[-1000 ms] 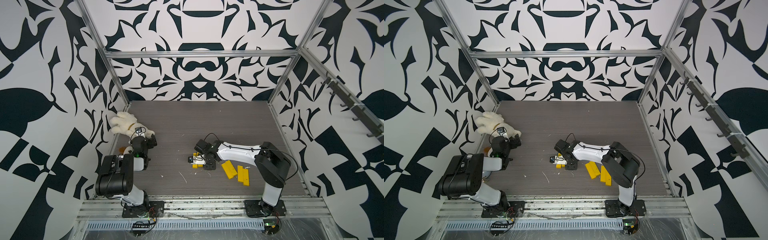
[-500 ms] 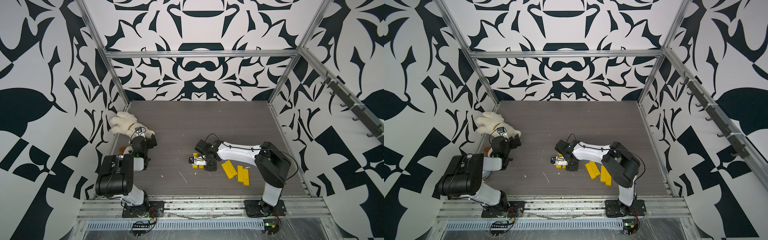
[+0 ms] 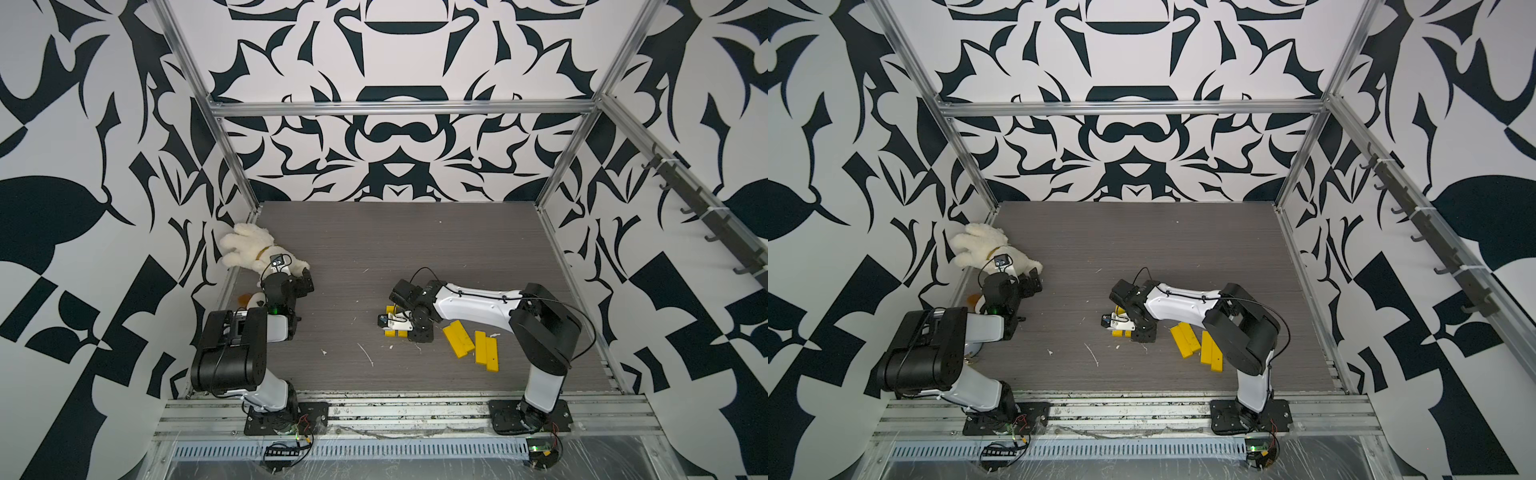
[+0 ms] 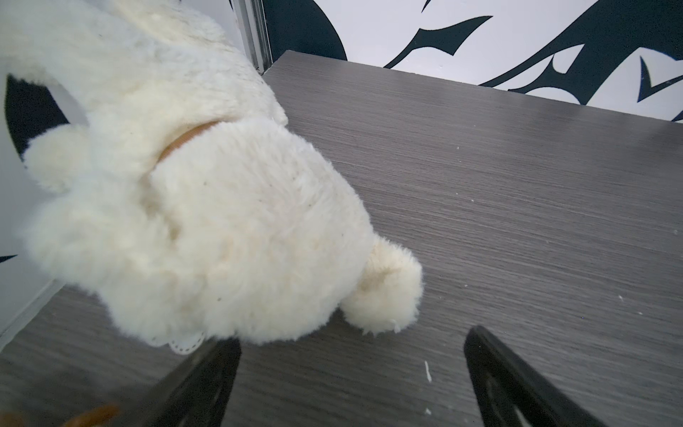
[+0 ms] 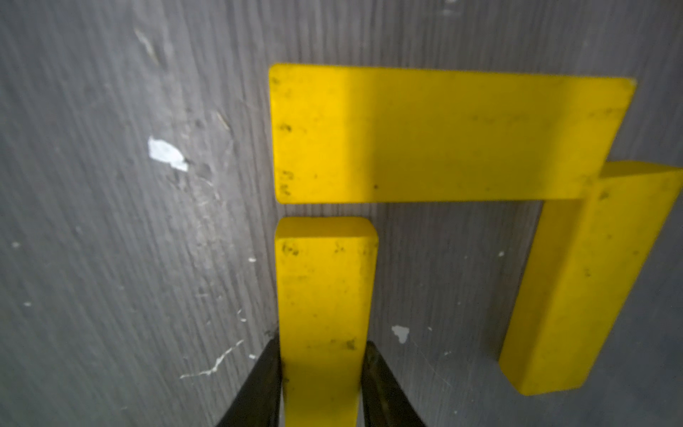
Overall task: Assemble the number 8 with building blocks
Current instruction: Assemble the building block at the center of the board.
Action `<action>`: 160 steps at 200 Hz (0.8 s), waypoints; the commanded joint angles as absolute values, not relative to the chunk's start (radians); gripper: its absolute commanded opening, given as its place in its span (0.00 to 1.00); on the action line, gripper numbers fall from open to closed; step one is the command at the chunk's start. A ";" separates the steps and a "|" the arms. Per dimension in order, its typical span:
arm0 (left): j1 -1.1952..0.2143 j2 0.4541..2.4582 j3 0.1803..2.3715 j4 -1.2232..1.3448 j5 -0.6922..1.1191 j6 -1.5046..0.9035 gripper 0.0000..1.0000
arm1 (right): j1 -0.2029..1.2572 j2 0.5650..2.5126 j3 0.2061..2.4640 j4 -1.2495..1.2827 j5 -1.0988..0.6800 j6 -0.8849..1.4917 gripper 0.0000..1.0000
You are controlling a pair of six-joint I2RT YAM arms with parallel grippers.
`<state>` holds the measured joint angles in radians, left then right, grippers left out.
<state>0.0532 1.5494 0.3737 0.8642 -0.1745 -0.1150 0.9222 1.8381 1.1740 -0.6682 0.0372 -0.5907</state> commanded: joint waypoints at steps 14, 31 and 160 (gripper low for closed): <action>0.057 1.543 0.379 0.881 -0.169 -0.115 0.99 | 0.919 1.835 1.200 -0.664 0.025 -0.606 0.36; 0.058 1.545 0.379 0.881 -0.168 -0.115 0.99 | 0.918 1.841 1.198 -0.662 0.027 -0.610 0.37; 0.058 1.544 0.379 0.881 -0.169 -0.114 0.99 | 0.914 1.853 1.184 -0.635 0.081 -0.669 0.36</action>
